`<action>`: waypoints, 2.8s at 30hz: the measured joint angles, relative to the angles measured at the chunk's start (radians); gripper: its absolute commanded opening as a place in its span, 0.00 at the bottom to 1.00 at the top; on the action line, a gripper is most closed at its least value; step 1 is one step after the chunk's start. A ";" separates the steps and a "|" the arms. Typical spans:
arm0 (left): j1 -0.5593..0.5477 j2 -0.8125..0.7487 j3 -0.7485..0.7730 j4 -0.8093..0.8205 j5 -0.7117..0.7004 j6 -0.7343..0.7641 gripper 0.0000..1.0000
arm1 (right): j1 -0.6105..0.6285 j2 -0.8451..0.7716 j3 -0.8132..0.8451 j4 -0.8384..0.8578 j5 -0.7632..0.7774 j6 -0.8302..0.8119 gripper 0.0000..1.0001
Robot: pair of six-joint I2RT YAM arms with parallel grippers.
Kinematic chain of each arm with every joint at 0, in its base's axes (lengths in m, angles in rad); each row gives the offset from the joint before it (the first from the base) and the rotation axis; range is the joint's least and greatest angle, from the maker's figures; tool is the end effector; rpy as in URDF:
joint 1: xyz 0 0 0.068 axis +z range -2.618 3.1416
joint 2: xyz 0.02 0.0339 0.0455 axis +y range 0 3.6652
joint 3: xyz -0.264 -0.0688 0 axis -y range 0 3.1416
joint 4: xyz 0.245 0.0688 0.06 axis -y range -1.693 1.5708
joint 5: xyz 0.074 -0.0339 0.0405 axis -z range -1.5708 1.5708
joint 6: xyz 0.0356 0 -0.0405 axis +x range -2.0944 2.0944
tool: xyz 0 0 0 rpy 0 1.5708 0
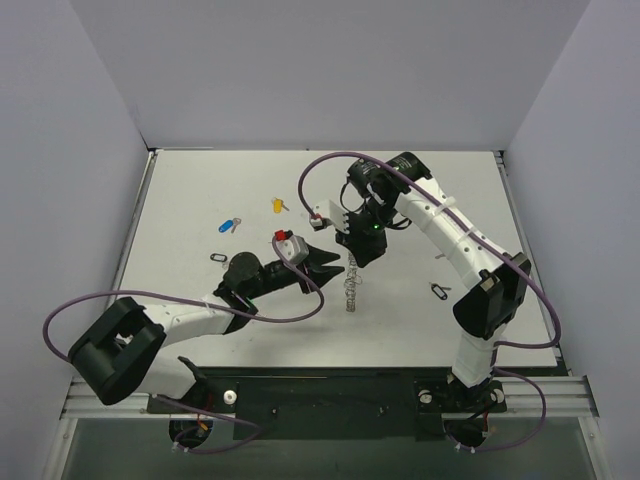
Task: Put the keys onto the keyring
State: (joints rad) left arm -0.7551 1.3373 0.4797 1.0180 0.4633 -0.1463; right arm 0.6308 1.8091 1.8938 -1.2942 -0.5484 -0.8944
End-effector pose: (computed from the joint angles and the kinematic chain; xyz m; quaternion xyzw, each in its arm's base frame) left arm 0.1850 -0.1960 0.2412 0.3559 0.5495 -0.4568 0.6023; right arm 0.2784 0.2263 0.3529 -0.6894 0.6511 0.2413 0.2065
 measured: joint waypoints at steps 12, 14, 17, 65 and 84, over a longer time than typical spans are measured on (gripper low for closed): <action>-0.015 0.126 0.055 0.138 0.031 -0.018 0.36 | 0.005 0.005 0.001 0.000 -0.007 -0.001 0.00; -0.016 0.137 0.059 0.155 0.040 -0.027 0.34 | 0.005 0.005 0.001 -0.001 -0.010 -0.003 0.00; -0.017 0.153 0.063 0.174 0.055 -0.041 0.29 | 0.005 0.005 0.001 -0.001 -0.011 -0.003 0.00; 0.018 0.078 -0.026 0.244 -0.004 -0.314 0.00 | -0.149 -0.043 -0.130 0.094 -0.514 -0.239 0.30; 0.018 0.044 -0.029 0.222 -0.002 -0.290 0.37 | -0.086 -0.043 -0.092 0.131 -0.410 -0.092 0.00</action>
State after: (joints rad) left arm -0.7368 1.3811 0.4507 1.2400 0.4610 -0.4358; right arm 0.5446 1.7657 1.8015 -1.1633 -0.9588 -0.9867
